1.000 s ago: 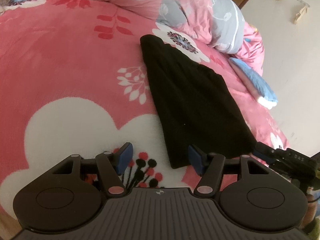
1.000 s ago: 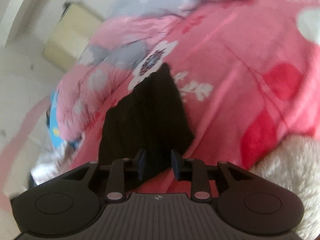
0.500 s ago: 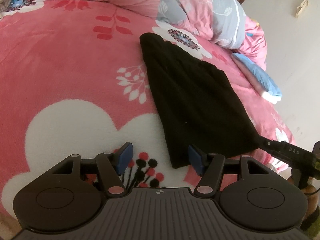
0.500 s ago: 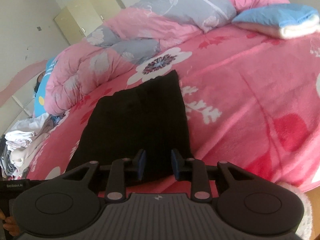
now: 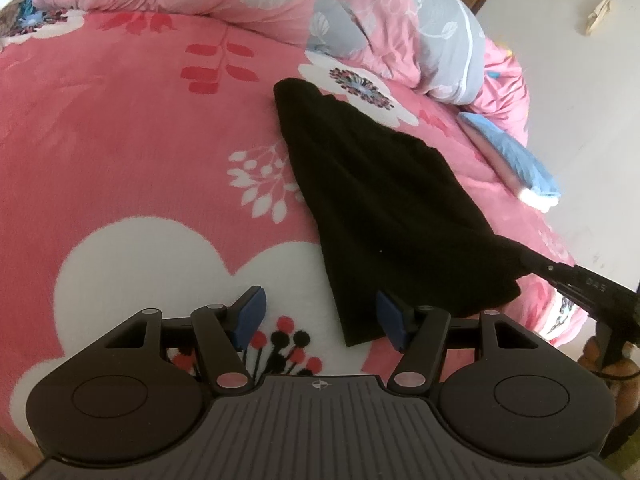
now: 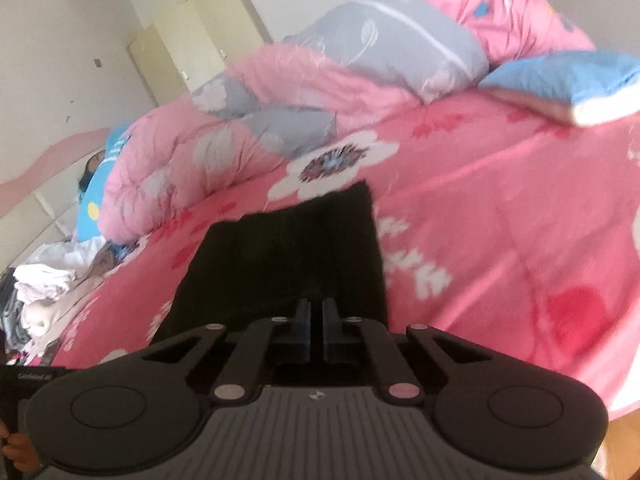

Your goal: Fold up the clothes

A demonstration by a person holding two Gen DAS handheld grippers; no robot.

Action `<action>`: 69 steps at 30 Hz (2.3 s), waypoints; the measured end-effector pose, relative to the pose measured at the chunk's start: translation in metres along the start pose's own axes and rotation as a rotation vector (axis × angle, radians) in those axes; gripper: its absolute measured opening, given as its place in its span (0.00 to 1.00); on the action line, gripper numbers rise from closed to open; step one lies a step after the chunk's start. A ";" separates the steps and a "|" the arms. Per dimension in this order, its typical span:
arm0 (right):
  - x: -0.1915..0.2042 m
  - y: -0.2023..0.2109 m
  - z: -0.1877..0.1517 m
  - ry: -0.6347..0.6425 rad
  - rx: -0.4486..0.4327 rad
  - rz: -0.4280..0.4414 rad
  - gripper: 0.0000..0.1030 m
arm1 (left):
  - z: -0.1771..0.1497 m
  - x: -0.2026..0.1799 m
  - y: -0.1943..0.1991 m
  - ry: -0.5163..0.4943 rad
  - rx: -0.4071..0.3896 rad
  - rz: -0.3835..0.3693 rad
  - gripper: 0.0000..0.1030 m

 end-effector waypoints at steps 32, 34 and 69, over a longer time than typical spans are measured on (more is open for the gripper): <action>0.008 0.008 0.044 -0.069 -0.116 0.156 0.04 | -0.034 -0.089 -0.016 -0.480 -0.177 0.237 0.59; 0.010 0.009 0.046 -0.069 -0.124 0.168 0.04 | -0.034 -0.091 -0.018 -0.467 -0.174 0.238 0.59; -0.021 0.001 0.007 -0.155 -0.036 0.087 0.04 | -0.049 -0.076 -0.004 -0.419 -0.217 0.240 0.05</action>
Point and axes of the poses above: each gripper's, at about its wrist camera, not at the fingertips, and y roughly against the way its jaws point, x to its left, z to its top, the point moved 2 cm from there along -y, roughly the way its jaws point, and after that the axes turned 7 degrees about z, right-handed, at the moved point
